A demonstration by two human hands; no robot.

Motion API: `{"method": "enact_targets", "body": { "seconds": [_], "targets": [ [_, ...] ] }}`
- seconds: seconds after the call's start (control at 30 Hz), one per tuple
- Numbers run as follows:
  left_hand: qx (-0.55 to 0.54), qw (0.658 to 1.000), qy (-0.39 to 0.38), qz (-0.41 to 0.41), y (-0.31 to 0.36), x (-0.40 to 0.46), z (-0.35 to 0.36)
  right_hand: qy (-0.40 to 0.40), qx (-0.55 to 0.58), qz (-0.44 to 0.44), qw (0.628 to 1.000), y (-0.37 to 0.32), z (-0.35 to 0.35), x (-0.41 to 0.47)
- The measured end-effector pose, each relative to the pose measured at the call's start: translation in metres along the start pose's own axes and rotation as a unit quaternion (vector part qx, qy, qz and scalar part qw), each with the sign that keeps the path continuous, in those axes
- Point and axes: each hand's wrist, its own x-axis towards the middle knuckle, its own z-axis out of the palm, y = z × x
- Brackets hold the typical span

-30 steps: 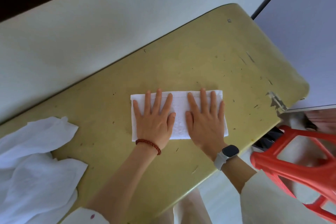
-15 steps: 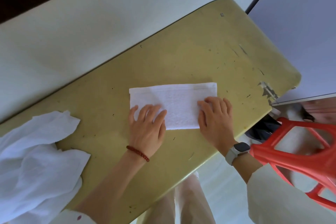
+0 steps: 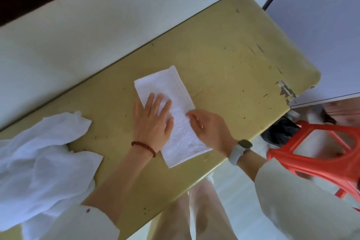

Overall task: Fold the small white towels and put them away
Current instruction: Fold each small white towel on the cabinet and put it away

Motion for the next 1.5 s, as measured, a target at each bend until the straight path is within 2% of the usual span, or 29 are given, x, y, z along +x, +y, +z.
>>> {"method": "enact_targets", "body": {
  "seconds": [0.07, 0.17, 0.33, 0.53, 0.83, 1.1, 1.2, 1.37, 1.5],
  "targets": [
    [-0.007, 0.999, -0.018, -0.026, 0.0, -0.012, 0.009, 0.03, -0.006, 0.069, 0.997, 0.005, 0.002, 0.031],
    [-0.008, 0.999, -0.025, -0.04, 0.001, -0.02, 0.018, 0.025, -0.05, 0.131, 0.99, 0.012, 0.009, 0.079],
    [-0.014, 0.999, -0.014, -0.039, 0.0, -0.019, 0.019, -0.06, -0.114, 0.123, 0.984, 0.001, 0.017, 0.132],
    [-0.034, 0.998, -0.005, -0.043, 0.0, -0.021, 0.019, -0.079, -0.143, 0.106, 0.981, -0.009, 0.021, 0.147],
    [-0.045, 0.998, -0.01, -0.047, -0.001, -0.023, 0.02, -0.181, -0.19, 0.179, 0.948, -0.026, 0.023, 0.167],
    [-0.044, 0.998, -0.01, -0.044, -0.003, -0.022, 0.018, -0.174, -0.036, 0.132, 0.975, -0.025, -0.001, 0.156],
    [-0.043, 0.998, -0.01, -0.038, -0.005, -0.021, 0.017, -0.174, 0.045, 0.139, 0.974, -0.026, -0.012, 0.156],
    [-0.065, 0.997, 0.008, -0.041, -0.006, -0.02, 0.014, -0.187, 0.033, 0.152, 0.97, -0.019, -0.01, 0.157],
    [-0.16, 0.982, 0.081, -0.051, -0.015, -0.01, 0.005, -0.194, 0.028, 0.153, 0.969, -0.019, -0.004, 0.158]
  ]
}}
